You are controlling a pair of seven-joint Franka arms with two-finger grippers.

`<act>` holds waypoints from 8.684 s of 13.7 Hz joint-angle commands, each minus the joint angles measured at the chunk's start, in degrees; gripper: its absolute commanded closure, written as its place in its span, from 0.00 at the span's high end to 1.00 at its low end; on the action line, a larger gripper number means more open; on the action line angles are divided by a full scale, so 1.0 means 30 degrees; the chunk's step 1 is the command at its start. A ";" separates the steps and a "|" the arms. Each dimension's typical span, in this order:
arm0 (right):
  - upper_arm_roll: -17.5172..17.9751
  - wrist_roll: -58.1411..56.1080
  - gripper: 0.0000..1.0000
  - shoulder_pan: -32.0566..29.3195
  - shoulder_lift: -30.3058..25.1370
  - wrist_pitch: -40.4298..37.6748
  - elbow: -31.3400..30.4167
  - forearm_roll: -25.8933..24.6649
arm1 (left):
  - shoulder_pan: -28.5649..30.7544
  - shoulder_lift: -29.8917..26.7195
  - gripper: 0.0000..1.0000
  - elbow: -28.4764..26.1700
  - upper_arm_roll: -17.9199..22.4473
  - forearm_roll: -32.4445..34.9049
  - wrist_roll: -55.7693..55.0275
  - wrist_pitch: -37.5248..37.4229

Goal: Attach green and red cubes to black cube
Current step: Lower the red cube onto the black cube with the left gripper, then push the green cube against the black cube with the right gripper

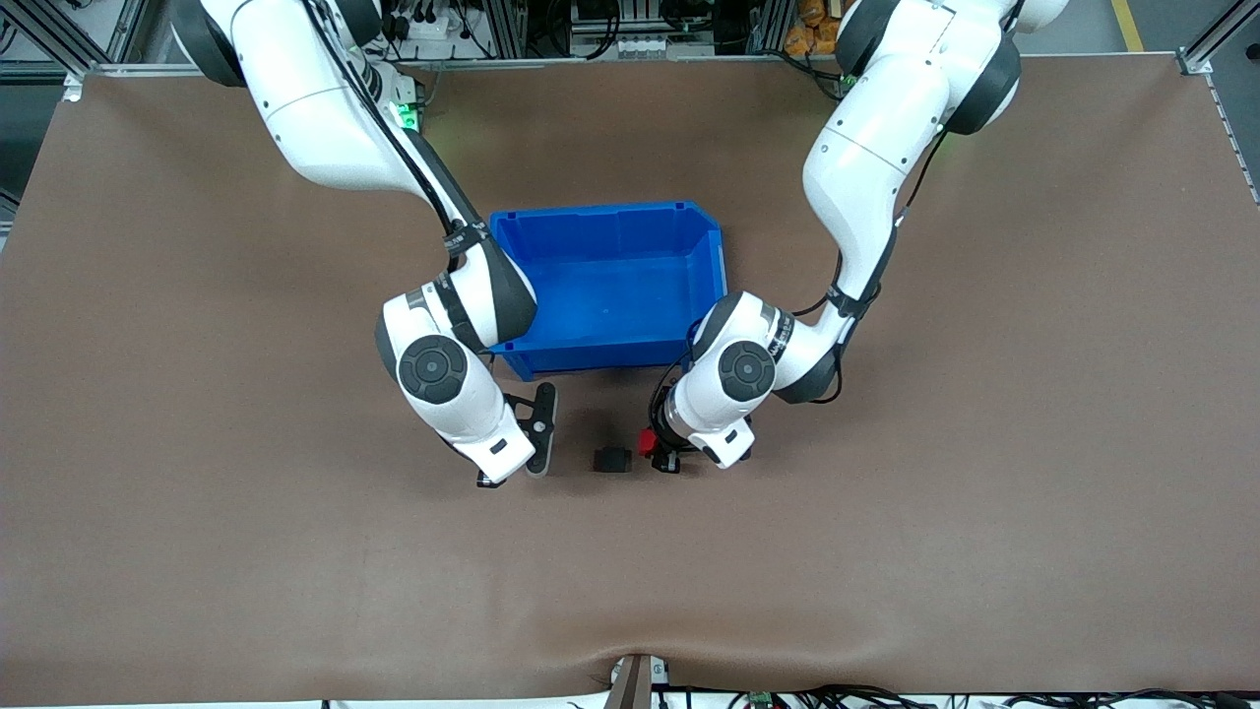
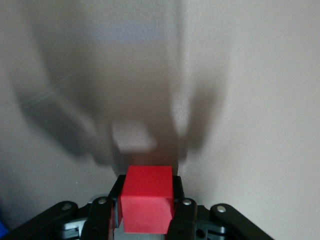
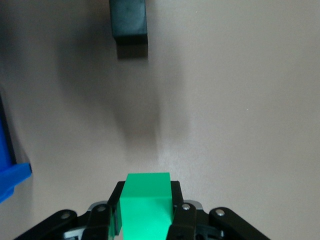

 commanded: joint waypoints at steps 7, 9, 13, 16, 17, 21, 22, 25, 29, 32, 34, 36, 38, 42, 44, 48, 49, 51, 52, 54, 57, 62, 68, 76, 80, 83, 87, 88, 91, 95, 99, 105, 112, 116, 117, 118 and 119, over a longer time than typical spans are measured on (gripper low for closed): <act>-0.0059 0.0880 0.00 0.0162 0.2006 0.0322 0.2739 0.0152 | -0.0215 0.1445 0.00 0.2228 0.0205 -0.0350 -0.0007 0.0228; -0.0030 0.1319 0.00 0.0220 0.2269 0.0323 0.3090 0.0152 | -0.0215 0.1445 0.00 0.2228 0.0205 -0.0350 -0.0007 0.0228; 0.0144 0.1964 0.00 0.0279 0.2797 0.0352 0.3619 0.0152 | -0.0215 0.1709 0.00 0.2374 0.0205 -0.0350 0.0140 0.0492; 0.0263 0.2315 0.00 0.0308 0.3061 0.0732 0.3649 0.0152 | -0.0273 0.1738 0.00 0.2404 0.0205 -0.0350 0.0140 0.0521; 0.0263 0.2462 0.00 0.0482 0.3149 0.0762 0.3678 0.0152 | -0.0360 0.1767 0.00 0.2404 0.0205 -0.0350 0.0140 0.0521; 0.0321 0.2757 0.00 0.0601 0.3383 0.0880 0.3911 0.0152 | -0.0478 0.2089 0.00 0.2814 0.0205 -0.0350 0.0140 0.0521; 0.0322 0.2873 0.00 0.0572 0.3471 0.0880 0.4029 0.0152 | -0.0479 0.2090 0.00 0.2814 0.0205 -0.0350 0.0140 0.0521; 0.0322 0.3079 0.00 0.0572 0.3501 0.0880 0.4146 0.0152 | -0.0479 0.2119 0.00 0.2844 0.0205 -0.0350 0.0140 0.0638; 0.0322 0.3108 0.00 0.0572 0.3531 0.0880 0.4235 0.0152 | -0.0479 0.2235 0.00 0.2844 0.0205 -0.0350 0.0140 0.0872; 0.0351 0.3108 0.00 0.0572 0.3589 0.0880 0.4352 0.0181 | -0.0479 0.2295 0.00 0.2844 0.0205 -0.0350 0.0169 0.1136; 0.0351 0.3138 0.00 0.0513 0.3618 0.0880 0.4468 0.0181 | -0.0479 0.2324 0.00 0.2873 0.0205 -0.0350 0.0198 0.1282; 0.0351 0.3138 0.00 0.0513 0.3676 0.0880 0.4469 0.0297 | -0.0479 0.2469 0.00 0.2931 0.0205 -0.0350 0.0228 0.1459; 0.0351 0.3167 0.00 0.0542 0.3765 0.0880 0.4644 0.0298 | -0.0479 0.2500 0.00 0.2932 0.0205 -0.0350 0.0228 0.1488; 0.0351 0.3489 0.00 0.0572 0.3765 0.0880 0.4645 0.0327 | -0.0595 0.2500 0.00 0.2902 0.0263 -0.0350 0.0053 0.1488; 0.0380 0.3606 0.00 0.0572 0.3765 0.0851 0.4645 0.0328 | -0.0684 0.2500 0.00 0.2873 0.0264 -0.0350 -0.0094 0.1488; 0.0351 0.3782 0.00 0.0572 0.3765 0.0792 0.4616 0.0884 | -0.0800 0.2529 0.00 0.2873 0.0263 -0.0350 -0.0738 0.1546; 0.0351 0.3782 0.00 0.0572 0.3765 0.0792 0.4616 0.0884 | -0.0859 0.2529 0.00 0.2873 0.0263 -0.0350 -0.0826 0.1663; 0.0351 0.3782 0.00 0.0572 0.3765 0.0763 0.4587 0.0884 | -0.0918 0.2529 0.00 0.2873 0.0205 -0.0350 -0.1265 0.2043; 0.0380 0.3782 0.00 0.0572 0.3765 0.0762 0.4586 0.0884 | -0.1005 0.2529 0.00 0.2873 0.0176 -0.0350 -0.1266 0.2132; 0.0351 0.3811 0.00 0.0601 0.3765 0.0704 0.4528 0.1495 | -0.1093 0.2558 0.00 0.2873 0.0205 -0.0350 -0.1266 0.2162; 0.0351 0.3957 0.00 0.0659 0.3765 0.0093 0.4440 0.2405 | -0.1445 0.2764 0.00 0.2902 0.0205 -0.0350 -0.1295 0.2191; 0.0351 0.4396 0.00 0.0980 0.3765 -0.1435 0.4206 0.3258 | -0.1475 0.2764 0.00 0.2873 0.0263 -0.0350 -0.1383 0.2191; 0.0292 0.4427 0.00 0.1451 0.4145 -0.0617 0.4235 0.3023 | -0.1446 0.2793 0.00 0.2814 0.0263 -0.0350 -0.1413 0.2220; 0.0204 0.4339 0.00 0.1509 0.4409 0.0381 0.4469 0.2701 | -0.1474 0.2793 0.00 0.2814 0.0263 -0.0350 -0.1471 0.2602; 0.0204 0.4427 0.00 0.1538 0.4526 0.0820 0.4498 0.2701 | -0.1474 0.2793 0.00 0.2814 0.0263 -0.0350 -0.1471 0.2719; 0.0204 0.4456 0.00 0.1597 0.4585 0.1054 0.4528 0.2730 | -0.1446 0.2793 0.00 0.2814 0.0263 -0.0350 -0.1471 0.2719; 0.0234 0.4485 0.00 0.1860 0.4673 0.1260 0.4557 0.2730 | -0.1445 0.2793 0.00 0.2785 0.0263 -0.0350 -0.1471 0.2719; 0.0234 0.4485 0.00 0.1890 0.4673 0.1260 0.4557 0.2730 | -0.1445 0.2793 0.00 0.2785 0.0263 -0.0350 -0.1471 0.2719; 0.0234 0.4485 0.00 0.1948 0.4673 0.1260 0.4703 0.2759 | -0.1474 0.2793 0.00 0.2756 0.0263 -0.0350 -0.1471 0.2719; 0.0263 0.4485 0.00 0.2065 0.4673 0.1290 0.4879 0.2759 | -0.1475 0.2793 0.00 0.2727 0.0263 -0.0350 -0.1471 0.2719; 0.0263 0.4983 0.00 0.2300 0.4673 0.1290 0.5084 0.2759 | -0.1445 0.2793 0.00 0.2727 0.0263 -0.0350 -0.1471 0.2719; 0.0263 0.5013 0.00 0.2387 0.4732 0.1933 0.5114 0.2788 | -0.1475 0.2793 0.00 0.2727 0.0263 -0.0379 -0.1500 0.2719; 0.0263 0.4983 0.00 0.2476 0.4761 0.2198 0.5114 0.2759 | -0.1445 0.2793 0.00 0.2727 0.0263 -0.0379 -0.1618 0.2719; 0.0263 0.5013 1.00 0.2476 0.4732 0.2169 0.5085 0.2759 | -0.1445 0.2793 0.00 0.2727 0.0263 -0.0379 -0.1618 0.2719; 0.0263 0.5013 1.00 0.2476 0.4732 0.2140 0.5085 0.2759 | -0.1445 0.2793 0.00 0.2727 0.0263 -0.0379 -0.1618 0.2719; 0.0263 0.5013 1.00 0.2476 0.4703 0.2110 0.5085 0.2759 | -0.1474 0.2793 0.15 0.2727 0.0263 -0.0379 -0.1618 0.2719; 0.0263 0.5013 1.00 0.2476 0.4702 0.2081 0.5085 0.2759 | -0.1475 0.2764 0.35 0.2727 0.0263 -0.0379 -0.1589 0.2719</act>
